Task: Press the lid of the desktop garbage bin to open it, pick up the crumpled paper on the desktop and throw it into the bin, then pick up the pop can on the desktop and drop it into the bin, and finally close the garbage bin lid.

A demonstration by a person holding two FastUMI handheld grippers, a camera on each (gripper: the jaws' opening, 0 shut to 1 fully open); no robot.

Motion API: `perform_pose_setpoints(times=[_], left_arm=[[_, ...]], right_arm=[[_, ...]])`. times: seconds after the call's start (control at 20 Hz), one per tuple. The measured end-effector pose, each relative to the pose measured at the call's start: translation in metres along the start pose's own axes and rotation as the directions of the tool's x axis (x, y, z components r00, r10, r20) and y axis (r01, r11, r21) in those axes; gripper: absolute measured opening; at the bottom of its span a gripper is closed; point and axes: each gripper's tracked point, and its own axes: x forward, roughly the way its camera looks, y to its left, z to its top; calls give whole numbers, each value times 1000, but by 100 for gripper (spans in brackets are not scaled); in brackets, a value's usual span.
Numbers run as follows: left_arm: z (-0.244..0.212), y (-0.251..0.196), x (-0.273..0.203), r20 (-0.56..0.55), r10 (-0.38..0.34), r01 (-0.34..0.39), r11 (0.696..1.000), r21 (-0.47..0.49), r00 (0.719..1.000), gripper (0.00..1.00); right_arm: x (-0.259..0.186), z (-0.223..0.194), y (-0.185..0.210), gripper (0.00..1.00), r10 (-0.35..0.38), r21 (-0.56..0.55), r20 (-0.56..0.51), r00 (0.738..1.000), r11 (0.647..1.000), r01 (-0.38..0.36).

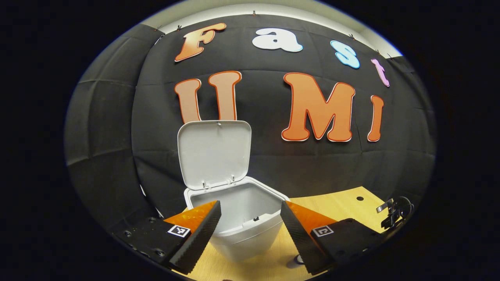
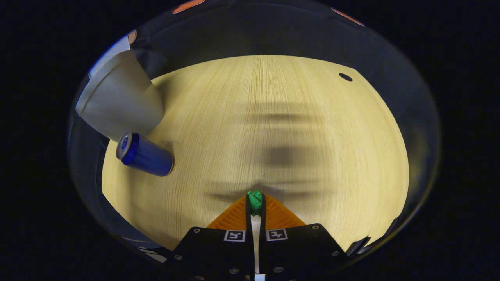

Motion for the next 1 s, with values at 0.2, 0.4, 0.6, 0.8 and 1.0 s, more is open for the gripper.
perform_pose_setpoints(times=[0.2, 0.4, 0.6, 0.8, 1.0], left_arm=[[-1, -8, -7, -8, -21, 21, 1000, -2, 1000, 97], [-1, -8, -15, -6, -24, 24, 1000, 4, 1000, 97], [2, -4, -23, -3, -20, 20, 1000, 6, 1000, 97], [-2, 5, -31, -11, -4, 4, 1000, 1, 1000, 97], [-7, 14, -40, -23, 11, -12, 1000, -13, 1000, 97]], right_arm=[[-47, 72, -5, 5, 5, -19, 104, 995, 1000, -3], [-104, 124, 11, 5, 12, -80, 277, 961, 997, 11], [-161, 197, 42, 5, 75, -140, 433, 898, 990, -15], [-194, 256, 105, 5, 176, -210, 538, 824, 975, -71], [-223, 297, 152, 5, 256, -308, 596, 761, 948, -77]])
